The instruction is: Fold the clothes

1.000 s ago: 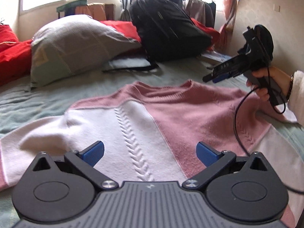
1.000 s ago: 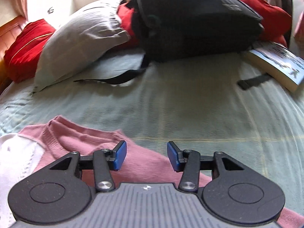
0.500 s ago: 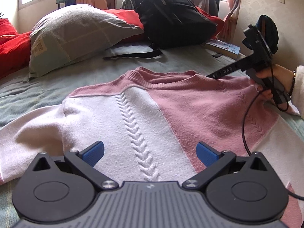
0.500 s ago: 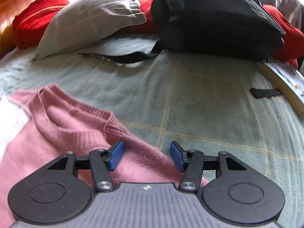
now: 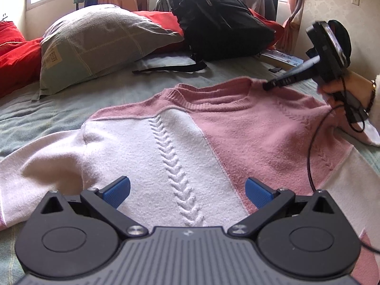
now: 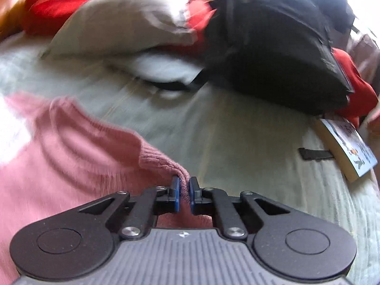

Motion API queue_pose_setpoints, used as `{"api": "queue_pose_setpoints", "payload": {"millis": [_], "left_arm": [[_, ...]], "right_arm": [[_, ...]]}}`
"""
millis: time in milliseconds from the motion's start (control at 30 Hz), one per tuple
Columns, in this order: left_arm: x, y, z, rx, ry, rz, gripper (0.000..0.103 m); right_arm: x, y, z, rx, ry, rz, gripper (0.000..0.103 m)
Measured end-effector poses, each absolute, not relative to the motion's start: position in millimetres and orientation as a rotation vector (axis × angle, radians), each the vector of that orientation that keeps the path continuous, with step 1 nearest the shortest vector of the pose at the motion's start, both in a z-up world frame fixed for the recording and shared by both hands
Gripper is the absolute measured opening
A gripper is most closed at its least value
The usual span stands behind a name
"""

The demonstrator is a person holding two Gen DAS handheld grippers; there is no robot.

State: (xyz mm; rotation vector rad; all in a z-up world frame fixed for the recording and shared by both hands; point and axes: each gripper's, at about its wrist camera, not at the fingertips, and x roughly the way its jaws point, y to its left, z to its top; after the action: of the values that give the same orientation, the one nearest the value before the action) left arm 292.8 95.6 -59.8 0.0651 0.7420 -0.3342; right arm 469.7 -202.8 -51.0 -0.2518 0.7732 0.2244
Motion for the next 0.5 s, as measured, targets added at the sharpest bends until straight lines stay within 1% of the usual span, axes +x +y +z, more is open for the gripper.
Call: {"api": "queue_pose_setpoints", "payload": {"millis": [67,200,267,400,500], "left_arm": [[293.9,96.5,-60.3,0.063,0.745,-0.330,0.102],[295.6,98.0,-60.6,0.059,0.747,-0.324,0.102],[296.2,99.4,-60.3,0.054,0.748,-0.324,0.102],[296.2,102.4,-59.1,0.044,0.744,-0.318,0.102],[295.6,105.1,-57.5,0.037,0.739,-0.312,0.102]], "right_arm": [[479.8,-202.6,-49.6,-0.236,0.769,0.210,0.011],[495.6,-196.4,-72.1,-0.256,0.829,0.189,0.011],[496.5,-198.0,-81.9,-0.235,0.847,0.184,0.013],[493.5,-201.6,-64.0,-0.169,0.843,0.184,0.020],[490.5,-189.8,-41.9,-0.129,0.791,0.247,0.021]]}}
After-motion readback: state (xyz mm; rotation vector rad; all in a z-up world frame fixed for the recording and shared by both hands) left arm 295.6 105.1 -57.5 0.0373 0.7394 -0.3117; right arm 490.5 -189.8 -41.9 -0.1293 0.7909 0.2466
